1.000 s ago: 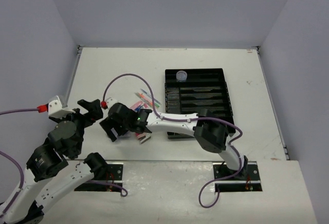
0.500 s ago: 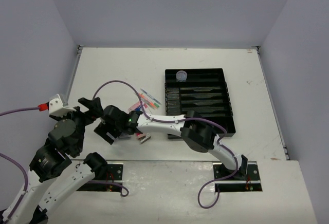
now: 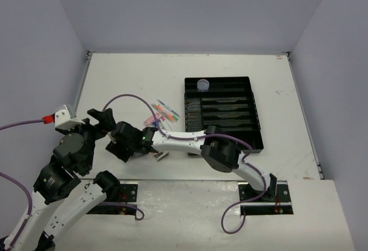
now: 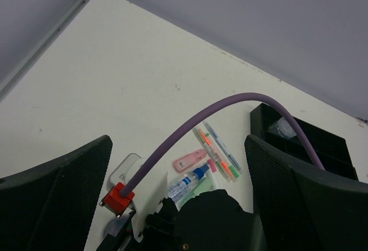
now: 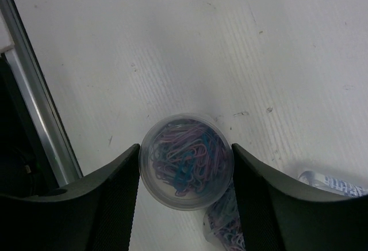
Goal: Sort the stationery into containers
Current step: Pick up the stationery from the center of the board, then place the stationery in the storage box.
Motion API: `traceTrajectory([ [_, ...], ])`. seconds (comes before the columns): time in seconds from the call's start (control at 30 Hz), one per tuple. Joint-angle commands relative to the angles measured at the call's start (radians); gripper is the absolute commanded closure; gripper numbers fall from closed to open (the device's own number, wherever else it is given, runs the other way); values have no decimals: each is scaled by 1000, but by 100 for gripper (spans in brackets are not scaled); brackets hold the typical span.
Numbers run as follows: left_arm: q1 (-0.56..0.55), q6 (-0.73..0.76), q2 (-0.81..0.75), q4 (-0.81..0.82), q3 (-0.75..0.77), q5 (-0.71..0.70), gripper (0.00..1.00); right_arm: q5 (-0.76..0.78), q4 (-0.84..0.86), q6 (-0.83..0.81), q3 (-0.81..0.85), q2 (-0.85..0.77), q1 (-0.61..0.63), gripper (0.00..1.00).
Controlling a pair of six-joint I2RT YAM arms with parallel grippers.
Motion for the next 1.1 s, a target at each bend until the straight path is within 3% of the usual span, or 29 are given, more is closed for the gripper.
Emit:
traceTrajectory([
  [0.0,11,26,8,41,-11,4,0,-11,114,-7,-24,-108,8,56],
  [0.33,11,23,-15,39,-14,-11,0,-66,238,33,-169,-312,-4,60],
  [0.57,13,23,7,39,-14,-10,0,51,252,79,-341,-506,-84,61],
  [0.67,13,28,34,38,-11,-1,0,101,245,116,-431,-594,-180,61],
  [0.8,13,32,64,33,-7,10,0,211,172,160,-502,-646,-415,61],
  [0.9,14,31,61,32,-8,8,0,157,160,186,-559,-682,-576,64],
  [1.07,14,29,45,36,-11,3,0,82,191,175,-612,-735,-632,64],
])
